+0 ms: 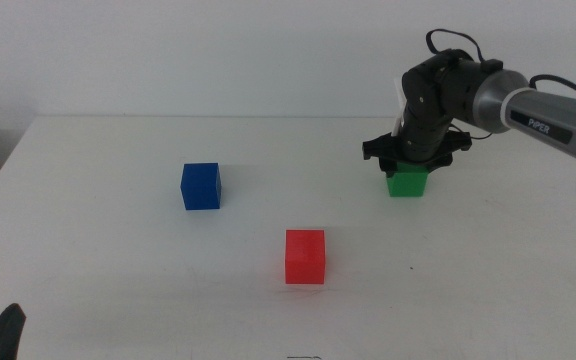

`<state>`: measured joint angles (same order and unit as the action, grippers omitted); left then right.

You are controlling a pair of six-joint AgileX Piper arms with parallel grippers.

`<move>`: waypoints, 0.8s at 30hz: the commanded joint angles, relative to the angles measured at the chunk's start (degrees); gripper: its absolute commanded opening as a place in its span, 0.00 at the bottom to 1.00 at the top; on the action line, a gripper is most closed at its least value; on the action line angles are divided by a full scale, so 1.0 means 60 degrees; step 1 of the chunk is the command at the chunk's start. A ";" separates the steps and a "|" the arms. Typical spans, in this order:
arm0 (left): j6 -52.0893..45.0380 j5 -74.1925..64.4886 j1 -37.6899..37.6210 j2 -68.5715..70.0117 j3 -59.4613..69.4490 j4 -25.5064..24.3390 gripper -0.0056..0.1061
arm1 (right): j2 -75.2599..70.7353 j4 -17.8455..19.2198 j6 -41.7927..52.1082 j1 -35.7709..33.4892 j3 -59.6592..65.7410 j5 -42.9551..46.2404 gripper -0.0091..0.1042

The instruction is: Stack red cubes first, then green, then blue cubes in a specific spot.

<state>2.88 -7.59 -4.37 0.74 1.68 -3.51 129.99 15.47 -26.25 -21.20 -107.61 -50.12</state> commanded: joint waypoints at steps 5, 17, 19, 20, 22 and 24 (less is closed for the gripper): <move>0.0043 0.0843 -0.0016 0.0193 -0.0027 0.0101 0.89 | -0.2718 0.1078 -0.0774 -0.0680 0.0941 -0.0039 0.07; 0.0043 0.0843 -0.0016 0.0193 -0.0027 0.0101 0.89 | -0.4889 0.2587 -0.4138 -0.3789 0.2947 -0.0826 0.07; 0.0043 0.0843 -0.0016 0.0193 -0.0027 0.0101 0.89 | -0.4647 0.2547 -0.4365 -0.4104 0.2600 -0.1157 0.07; 0.0043 0.0843 -0.0016 0.0193 -0.0027 0.0101 0.89 | -0.4517 0.2525 -0.4472 -0.4245 0.2410 -0.1305 0.07; 0.0043 0.0843 -0.0016 0.0193 -0.0027 0.0101 0.89 | -0.4278 0.2439 -0.4613 -0.4457 0.2099 -0.1494 0.07; 0.0043 0.0843 -0.0016 0.0193 -0.0027 0.0101 0.89 | -0.3993 0.2283 -0.4637 -0.4590 0.1798 -0.1578 0.07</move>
<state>2.88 -7.59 -4.37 0.74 1.68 -3.51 107.93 27.31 -53.64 -48.24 -93.87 -59.41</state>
